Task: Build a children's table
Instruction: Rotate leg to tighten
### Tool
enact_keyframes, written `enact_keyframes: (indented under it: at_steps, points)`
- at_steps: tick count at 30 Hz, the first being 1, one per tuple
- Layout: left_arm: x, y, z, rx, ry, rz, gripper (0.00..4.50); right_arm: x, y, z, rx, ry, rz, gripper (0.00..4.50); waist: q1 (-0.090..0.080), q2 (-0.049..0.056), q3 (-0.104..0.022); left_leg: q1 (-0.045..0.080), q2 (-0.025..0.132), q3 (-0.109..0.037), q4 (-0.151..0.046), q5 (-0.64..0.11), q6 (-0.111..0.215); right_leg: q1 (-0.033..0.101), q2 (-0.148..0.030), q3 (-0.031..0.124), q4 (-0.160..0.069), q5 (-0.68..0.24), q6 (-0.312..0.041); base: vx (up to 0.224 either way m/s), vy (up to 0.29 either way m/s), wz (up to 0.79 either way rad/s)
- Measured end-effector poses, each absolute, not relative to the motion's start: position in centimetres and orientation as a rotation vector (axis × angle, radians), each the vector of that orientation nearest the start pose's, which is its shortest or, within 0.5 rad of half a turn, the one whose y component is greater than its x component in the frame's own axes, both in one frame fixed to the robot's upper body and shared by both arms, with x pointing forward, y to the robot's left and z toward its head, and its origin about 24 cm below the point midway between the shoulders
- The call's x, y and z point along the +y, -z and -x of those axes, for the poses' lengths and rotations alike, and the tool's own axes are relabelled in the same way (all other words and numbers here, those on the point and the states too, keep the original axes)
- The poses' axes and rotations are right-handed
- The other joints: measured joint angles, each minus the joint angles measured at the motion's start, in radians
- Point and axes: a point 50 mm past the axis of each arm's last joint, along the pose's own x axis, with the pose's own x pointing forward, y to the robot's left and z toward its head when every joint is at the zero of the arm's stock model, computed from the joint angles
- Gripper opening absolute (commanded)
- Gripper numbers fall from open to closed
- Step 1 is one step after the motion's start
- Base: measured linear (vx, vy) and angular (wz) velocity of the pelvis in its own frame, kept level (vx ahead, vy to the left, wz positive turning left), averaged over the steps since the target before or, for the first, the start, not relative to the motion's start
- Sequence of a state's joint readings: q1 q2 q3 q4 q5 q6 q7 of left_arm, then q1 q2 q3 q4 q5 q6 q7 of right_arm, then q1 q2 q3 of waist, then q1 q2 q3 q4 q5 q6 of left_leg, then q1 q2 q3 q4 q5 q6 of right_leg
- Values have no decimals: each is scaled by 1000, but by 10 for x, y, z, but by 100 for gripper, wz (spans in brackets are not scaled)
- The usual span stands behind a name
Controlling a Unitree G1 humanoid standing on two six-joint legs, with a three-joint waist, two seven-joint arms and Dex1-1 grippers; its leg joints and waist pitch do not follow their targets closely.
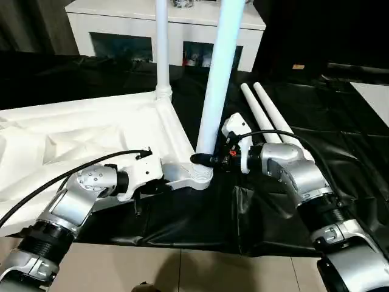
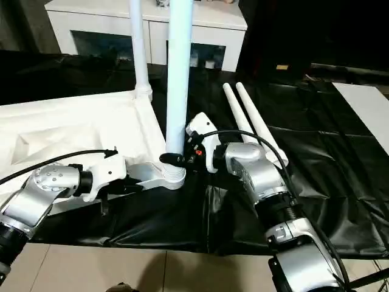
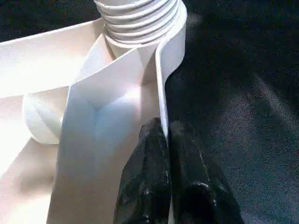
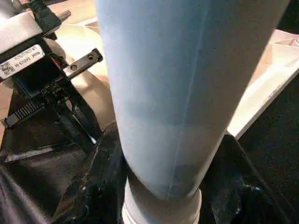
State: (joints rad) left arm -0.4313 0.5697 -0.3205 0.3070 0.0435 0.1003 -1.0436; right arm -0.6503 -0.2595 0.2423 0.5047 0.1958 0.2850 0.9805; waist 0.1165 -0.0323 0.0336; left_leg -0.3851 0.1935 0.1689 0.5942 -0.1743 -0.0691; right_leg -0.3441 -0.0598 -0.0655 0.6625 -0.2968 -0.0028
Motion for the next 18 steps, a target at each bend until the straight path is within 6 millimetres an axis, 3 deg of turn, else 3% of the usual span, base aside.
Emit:
enact_keyframes:
  at_steps: [7,12,14,18]
  points:
    - [172,-58,-297,422,1148,-656,0,-90,-79,-331,269,-1125,95,183,-1,-4,-3,3,0,0,-1,0,0,1,0,0,0,0,0,0,0,0]
    - [170,-52,-305,445,1052,-657,0,-77,-70,-339,272,-939,37,183,-13,-7,-3,20,0,3,-7,2,-4,5,0,3,0,5,-2,-14,0,-1]
    - [162,-50,-315,478,993,-618,0,-70,-67,-348,285,-794,2,183,-17,-12,-1,28,0,3,-11,2,-5,8,0,4,-2,2,4,-70,-2,-8]
    - [133,-47,-329,512,894,-556,0,-63,-66,-363,303,-549,-15,183,-25,-16,1,29,-2,3,-20,2,-5,8,-1,3,-18,5,1,0,0,0]
